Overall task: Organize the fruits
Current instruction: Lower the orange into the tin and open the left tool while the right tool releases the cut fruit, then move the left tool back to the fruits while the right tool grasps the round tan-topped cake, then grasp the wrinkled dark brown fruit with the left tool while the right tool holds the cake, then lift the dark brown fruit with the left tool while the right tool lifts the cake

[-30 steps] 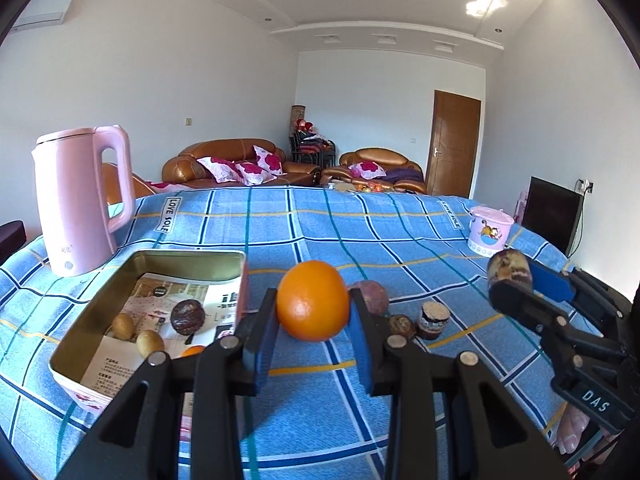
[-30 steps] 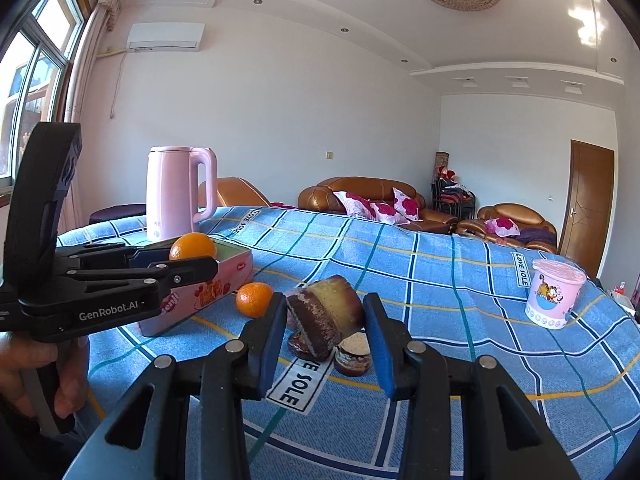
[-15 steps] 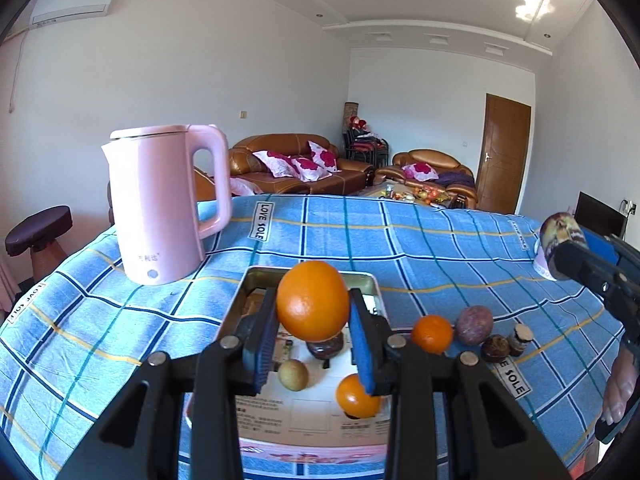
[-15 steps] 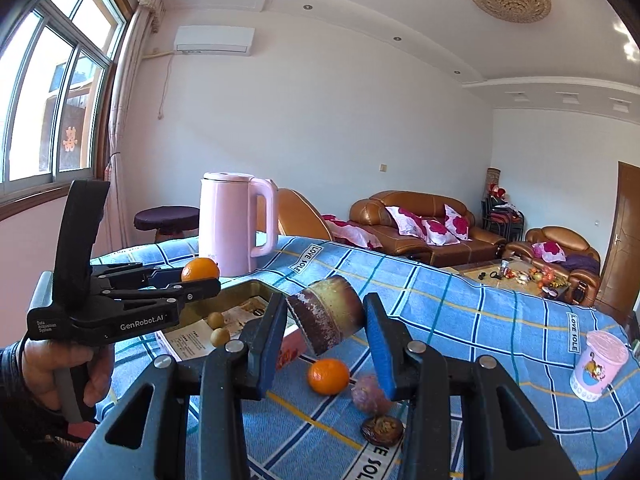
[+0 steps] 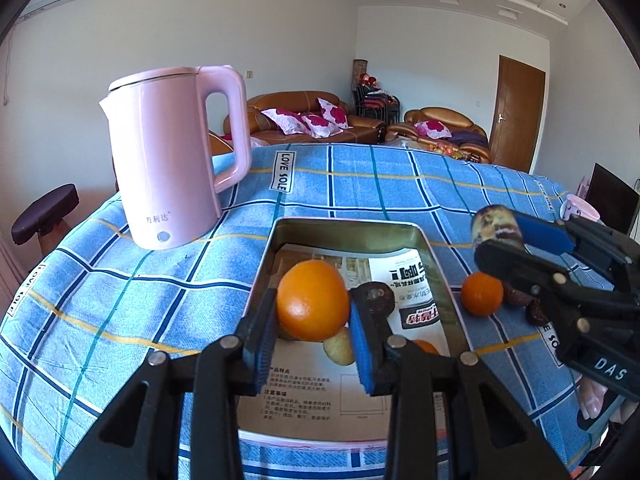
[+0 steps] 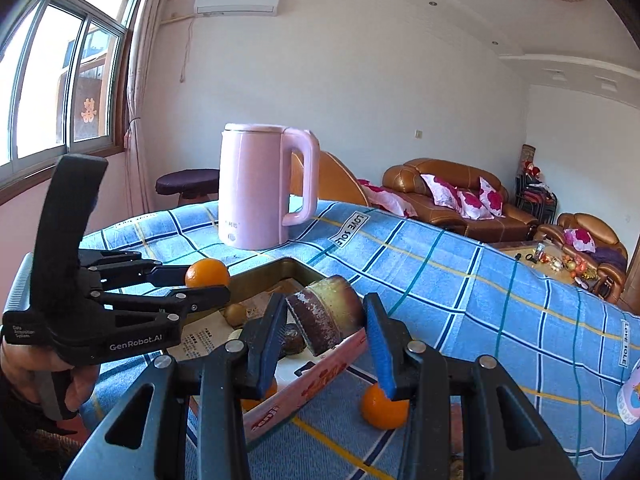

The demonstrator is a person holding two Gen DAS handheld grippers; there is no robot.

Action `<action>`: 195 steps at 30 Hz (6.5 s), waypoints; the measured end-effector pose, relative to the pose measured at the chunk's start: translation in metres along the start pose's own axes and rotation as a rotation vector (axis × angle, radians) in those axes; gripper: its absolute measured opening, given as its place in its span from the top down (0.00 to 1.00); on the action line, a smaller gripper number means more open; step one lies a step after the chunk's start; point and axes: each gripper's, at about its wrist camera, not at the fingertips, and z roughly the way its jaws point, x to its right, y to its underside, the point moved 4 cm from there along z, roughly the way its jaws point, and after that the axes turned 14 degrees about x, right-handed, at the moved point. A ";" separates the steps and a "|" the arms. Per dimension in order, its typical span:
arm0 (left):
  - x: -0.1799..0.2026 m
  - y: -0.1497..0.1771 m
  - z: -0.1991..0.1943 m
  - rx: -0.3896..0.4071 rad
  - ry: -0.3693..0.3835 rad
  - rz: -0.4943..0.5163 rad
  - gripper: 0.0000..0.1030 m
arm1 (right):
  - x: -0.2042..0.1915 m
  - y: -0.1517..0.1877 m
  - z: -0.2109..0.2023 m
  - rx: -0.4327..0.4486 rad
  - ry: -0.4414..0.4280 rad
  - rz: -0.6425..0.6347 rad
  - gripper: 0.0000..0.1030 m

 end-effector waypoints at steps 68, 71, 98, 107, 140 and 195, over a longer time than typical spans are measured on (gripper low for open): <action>0.095 0.003 -0.026 0.042 0.117 0.079 0.12 | 0.073 0.056 -0.084 -0.106 0.252 0.096 0.33; 0.115 0.007 -0.025 0.032 0.147 0.105 0.12 | 0.100 0.065 -0.104 -0.125 0.325 0.127 0.33; 0.170 0.018 -0.006 -0.040 0.244 0.142 0.12 | 0.137 0.098 -0.069 -0.353 0.269 0.257 0.65; 0.202 0.027 0.007 -0.107 0.319 0.152 0.24 | 0.141 0.104 -0.106 -0.281 0.349 0.295 0.65; 0.215 0.032 0.025 -0.186 0.397 0.050 0.59 | 0.141 0.104 -0.123 -0.193 0.325 0.317 0.65; 0.207 0.019 -0.023 0.107 0.350 0.104 0.59 | 0.113 0.082 -0.157 0.051 0.331 0.151 0.65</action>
